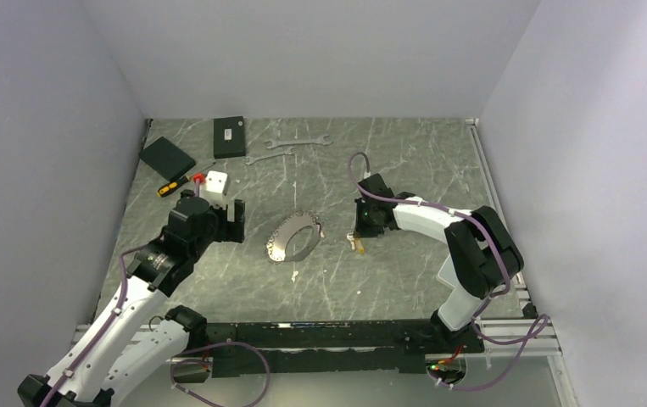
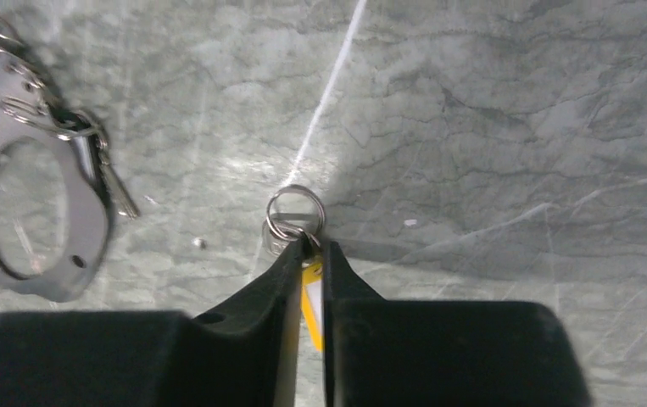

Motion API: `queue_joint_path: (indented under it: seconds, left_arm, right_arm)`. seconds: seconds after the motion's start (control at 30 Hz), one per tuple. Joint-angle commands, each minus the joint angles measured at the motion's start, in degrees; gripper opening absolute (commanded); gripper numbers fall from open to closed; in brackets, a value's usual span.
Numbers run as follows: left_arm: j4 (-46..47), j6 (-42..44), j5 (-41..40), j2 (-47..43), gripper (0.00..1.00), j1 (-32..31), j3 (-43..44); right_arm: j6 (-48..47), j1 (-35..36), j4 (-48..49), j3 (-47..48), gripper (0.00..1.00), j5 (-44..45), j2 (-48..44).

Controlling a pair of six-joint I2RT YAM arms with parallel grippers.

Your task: Put the keys on the keyring

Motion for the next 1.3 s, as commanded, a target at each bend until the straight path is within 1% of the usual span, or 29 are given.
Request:
queue_joint_path:
  seconds: [0.0, 0.17, 0.27, 0.43, 0.6, 0.73, 0.87, 0.93, 1.07, 1.1, 1.27]
  left_arm:
    - [1.0, 0.9, -0.6, 0.5, 0.93, 0.1, 2.3]
    - [2.0, 2.1, 0.5, 0.5, 0.92, 0.1, 1.8]
    - [2.7, 3.4, 1.4, 1.3, 0.92, 0.1, 1.8]
    - [2.0, 3.9, 2.7, 2.2, 0.90, 0.1, 2.5]
    - [4.5, 4.6, 4.6, 1.2, 0.89, 0.1, 1.6]
    - [6.6, 3.2, 7.1, 1.1, 0.82, 0.1, 2.3]
    - [11.0, 5.1, 15.1, 1.7, 0.81, 0.1, 3.1]
    - [13.0, 6.7, 20.0, 3.5, 0.81, 0.1, 4.2]
    - [13.6, 7.9, 25.6, 9.8, 0.81, 0.2, 8.9]
    - [13.7, 10.0, 27.8, 11.4, 0.80, 0.1, 10.0]
    - [15.1, 13.4, 41.5, 19.5, 0.77, 0.2, 13.9]
  right_arm:
    - [-1.2, 0.3, -0.2, -0.9, 0.00, 2.8, 2.2]
    - [-2.9, 0.3, 0.3, -0.6, 0.00, 4.9, 2.3]
    - [-4.4, 0.3, 2.6, -1.3, 0.00, 5.7, 0.2]
    - [-6.0, 0.3, 5.5, -0.9, 0.00, 5.0, -1.6]
    - [-5.7, 0.3, 9.6, 0.0, 0.00, 2.6, -3.4]
    - [-6.3, 0.3, 12.9, -0.6, 0.00, 0.5, -5.4]
    - [-7.3, 0.4, 14.0, -0.2, 0.00, -1.3, -7.0]
    - [-7.6, 0.4, 14.8, -0.1, 0.00, -2.8, -8.0]
    - [-8.5, 0.4, 15.7, 0.0, 0.00, -4.5, -9.6]
    - [-8.7, 0.5, 16.1, -0.1, 0.00, -5.2, -9.9]
    - [-10.1, 0.6, 19.1, -0.1, 0.00, -11.6, -10.8]
